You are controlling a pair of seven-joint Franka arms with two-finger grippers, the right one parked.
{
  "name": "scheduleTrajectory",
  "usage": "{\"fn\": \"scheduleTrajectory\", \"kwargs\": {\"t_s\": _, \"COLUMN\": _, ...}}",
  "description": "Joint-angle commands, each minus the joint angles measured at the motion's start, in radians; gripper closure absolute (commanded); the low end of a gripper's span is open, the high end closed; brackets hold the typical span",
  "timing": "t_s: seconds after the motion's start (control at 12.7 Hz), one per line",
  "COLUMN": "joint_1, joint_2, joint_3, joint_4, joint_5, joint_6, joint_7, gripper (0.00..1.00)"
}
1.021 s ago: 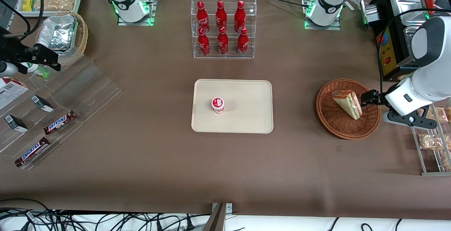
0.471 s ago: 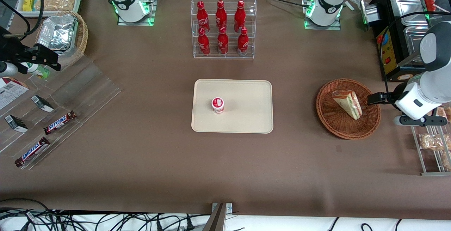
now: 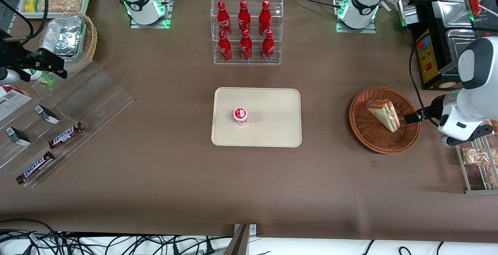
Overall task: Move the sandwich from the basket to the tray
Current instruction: 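Lower the open left gripper over the sandwich in the wicker basket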
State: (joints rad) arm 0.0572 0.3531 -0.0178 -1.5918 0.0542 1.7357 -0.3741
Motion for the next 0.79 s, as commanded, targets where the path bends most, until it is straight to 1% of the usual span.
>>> {"fn": "scheduleTrajectory", "kwargs": {"t_s": 0.0, "joint_1": 0.001, "joint_2": -0.035, "joint_3": -0.002, "joint_4": -0.141, "joint_5": 0.018, "joint_6": 0.123, "joint_7": -0.101, "gripper": 0.0}}
{"fn": "scheduleTrajectory", "kwargs": {"t_s": 0.24, "joint_1": 0.001, "joint_2": -0.068, "joint_3": -0.004, "joint_4": -0.278, "joint_5": 0.027, "joint_6": 0.25, "joint_7": -0.21, "gripper": 0.0}}
{"fn": "scheduleTrajectory", "kwargs": {"t_s": 0.47, "joint_1": 0.003, "joint_2": -0.105, "joint_3": -0.004, "joint_4": -0.419, "joint_5": 0.027, "joint_6": 0.39, "joint_7": -0.224, "gripper": 0.0}}
{"fn": "scheduleTrajectory", "kwargs": {"t_s": 0.71, "joint_1": -0.008, "joint_2": -0.112, "joint_3": -0.005, "joint_4": -0.516, "joint_5": 0.032, "joint_6": 0.504, "joint_7": -0.276, "gripper": 0.0}}
